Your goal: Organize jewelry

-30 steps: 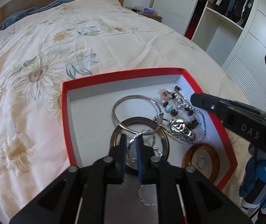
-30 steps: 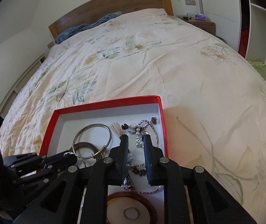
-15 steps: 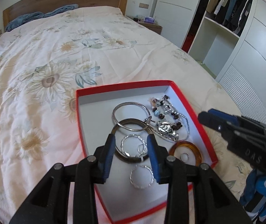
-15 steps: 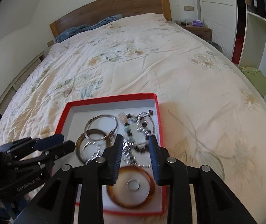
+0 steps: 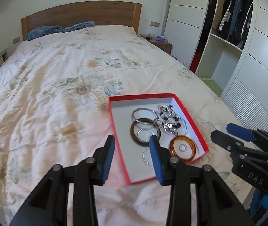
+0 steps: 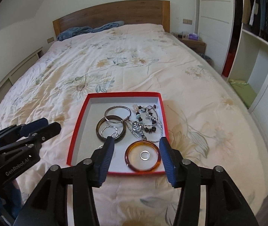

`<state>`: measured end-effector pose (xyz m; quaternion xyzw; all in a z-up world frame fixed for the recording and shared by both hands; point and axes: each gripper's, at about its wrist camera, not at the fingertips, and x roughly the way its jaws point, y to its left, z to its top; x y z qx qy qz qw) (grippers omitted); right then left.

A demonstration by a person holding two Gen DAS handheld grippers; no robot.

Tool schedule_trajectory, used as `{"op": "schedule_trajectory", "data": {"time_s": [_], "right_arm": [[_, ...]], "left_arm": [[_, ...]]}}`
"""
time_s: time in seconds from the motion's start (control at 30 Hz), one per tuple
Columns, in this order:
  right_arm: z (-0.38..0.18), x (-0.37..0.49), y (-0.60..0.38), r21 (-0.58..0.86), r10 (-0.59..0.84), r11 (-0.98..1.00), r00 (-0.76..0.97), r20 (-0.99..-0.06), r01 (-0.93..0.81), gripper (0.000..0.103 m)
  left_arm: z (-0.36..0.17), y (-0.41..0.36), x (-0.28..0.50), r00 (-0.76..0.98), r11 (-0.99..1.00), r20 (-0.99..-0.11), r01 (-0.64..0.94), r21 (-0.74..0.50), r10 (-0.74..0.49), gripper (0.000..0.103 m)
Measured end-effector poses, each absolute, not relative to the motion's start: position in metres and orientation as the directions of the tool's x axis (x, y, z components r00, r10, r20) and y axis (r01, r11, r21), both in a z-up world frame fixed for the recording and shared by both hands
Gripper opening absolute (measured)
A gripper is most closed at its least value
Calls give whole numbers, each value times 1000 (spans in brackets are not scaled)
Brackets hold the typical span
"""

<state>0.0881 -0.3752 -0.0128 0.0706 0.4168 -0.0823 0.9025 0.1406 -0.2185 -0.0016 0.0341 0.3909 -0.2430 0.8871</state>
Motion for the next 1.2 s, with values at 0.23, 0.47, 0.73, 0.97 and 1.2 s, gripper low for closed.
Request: {"op": "schedule_trajectory", "data": {"time_s": [0.23,0.47,0.73,0.97,1.2], "right_arm": [[12,50,-347,-11,-140,980,655,-743,196,50],[40,11,-321,-54,-176,979,682,-710,197,57],[63,-22,-292,-83,-185,981,707,-683,177,60],[78,-48,-262,-110,-184,983,734,-654,148,62],[84,-70,-242,-126,-175,984,750,-638,122,63]], "left_arm": [[18,-192,106,579,879,-713,463,-113,-396,36],[38,-166,72,597,878,-692,464,-115,-406,37],[50,-134,42,621,891,-677,438,-120,-396,45],[58,-109,19,657,908,-657,406,-105,-370,46],[62,-92,3,679,918,-643,384,-98,-353,47]]}}
